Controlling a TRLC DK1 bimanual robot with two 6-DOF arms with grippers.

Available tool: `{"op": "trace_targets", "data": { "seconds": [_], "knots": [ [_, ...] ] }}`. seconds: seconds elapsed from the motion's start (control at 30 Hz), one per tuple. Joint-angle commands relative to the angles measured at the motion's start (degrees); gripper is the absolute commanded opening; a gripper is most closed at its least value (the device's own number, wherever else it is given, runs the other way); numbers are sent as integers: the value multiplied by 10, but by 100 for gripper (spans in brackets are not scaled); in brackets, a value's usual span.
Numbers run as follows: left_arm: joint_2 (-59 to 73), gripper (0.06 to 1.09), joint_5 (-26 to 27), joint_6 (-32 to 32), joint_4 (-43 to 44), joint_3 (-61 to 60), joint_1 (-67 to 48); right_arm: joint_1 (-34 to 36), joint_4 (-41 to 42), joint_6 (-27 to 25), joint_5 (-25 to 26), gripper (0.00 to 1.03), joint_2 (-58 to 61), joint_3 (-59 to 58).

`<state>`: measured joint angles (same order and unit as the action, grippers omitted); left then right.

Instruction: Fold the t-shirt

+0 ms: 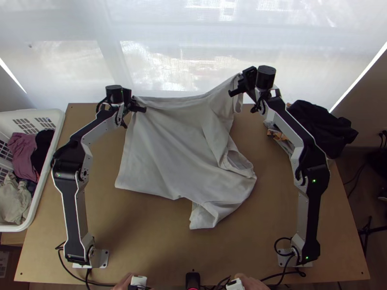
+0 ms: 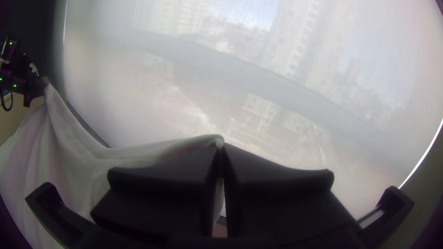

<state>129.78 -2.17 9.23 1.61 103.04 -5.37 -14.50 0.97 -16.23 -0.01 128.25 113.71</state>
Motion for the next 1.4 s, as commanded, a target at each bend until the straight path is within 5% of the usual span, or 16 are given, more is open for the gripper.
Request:
{"op": "trace_targets", "data": {
  "seconds": [0.0,0.1,0.23,0.4,0.83,1.13,1.37],
  "knots": [
    [48,43,-4,-25,-91,102,-1,-2,1,-1,4,18,24,18],
    [37,71,6,-43,-165,129,-4,-2,-4,13,10,48,7,9],
    [-15,90,47,-70,-266,126,-6,4,-36,32,14,98,-21,0],
    [-148,98,115,-89,-351,41,4,7,-37,50,13,98,-101,-65],
    [-439,98,126,-40,-615,-229,33,19,-74,108,5,98,-371,-276],
    [-499,98,126,15,-679,-341,55,0,-149,111,2,98,-506,-338],
    [-495,98,127,2,-620,-418,33,-33,-205,114,2,98,-575,-364]
  ]
}}
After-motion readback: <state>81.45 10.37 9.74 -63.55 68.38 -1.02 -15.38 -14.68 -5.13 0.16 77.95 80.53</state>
